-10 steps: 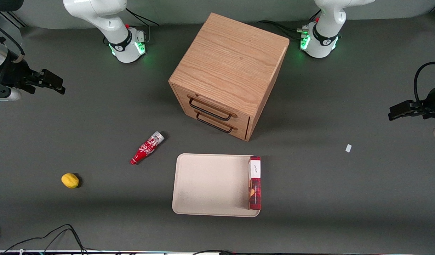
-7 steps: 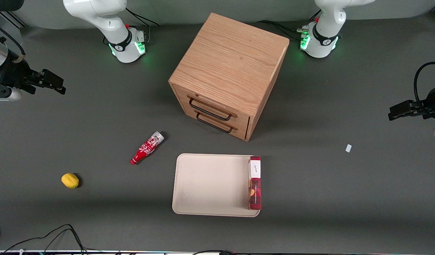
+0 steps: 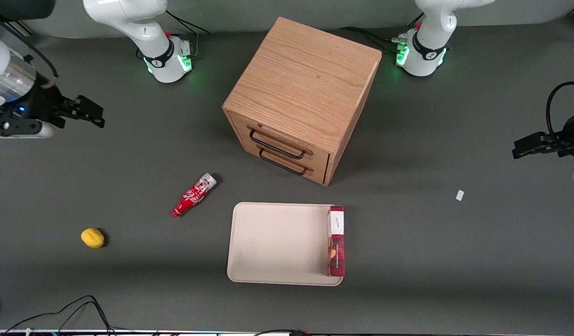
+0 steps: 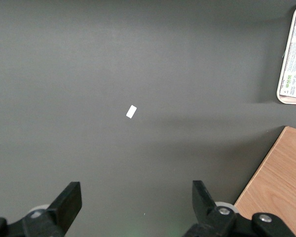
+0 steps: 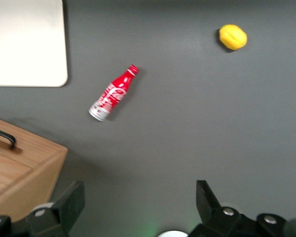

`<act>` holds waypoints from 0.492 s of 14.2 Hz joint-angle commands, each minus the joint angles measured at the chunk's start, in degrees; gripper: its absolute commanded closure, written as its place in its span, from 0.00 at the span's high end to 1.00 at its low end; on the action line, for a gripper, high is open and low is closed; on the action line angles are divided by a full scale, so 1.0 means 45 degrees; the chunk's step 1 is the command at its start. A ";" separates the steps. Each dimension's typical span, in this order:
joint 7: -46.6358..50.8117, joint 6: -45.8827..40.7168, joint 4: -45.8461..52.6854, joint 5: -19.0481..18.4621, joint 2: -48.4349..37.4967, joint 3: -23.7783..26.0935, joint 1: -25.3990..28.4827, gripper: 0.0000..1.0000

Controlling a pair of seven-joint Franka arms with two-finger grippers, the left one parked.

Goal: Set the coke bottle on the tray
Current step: 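Move the right gripper down toward the red Coca-Cola bottle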

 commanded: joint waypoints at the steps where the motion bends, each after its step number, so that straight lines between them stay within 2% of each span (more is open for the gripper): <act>1: 0.2246 0.0601 0.0544 0.0519 0.1096 0.0254 0.0162 1.00; 3: 0.4723 0.1226 0.0389 0.0519 0.1643 0.0841 0.0144 1.00; 7: 0.7444 0.3236 -0.0878 0.0383 0.2542 0.1349 0.0163 1.00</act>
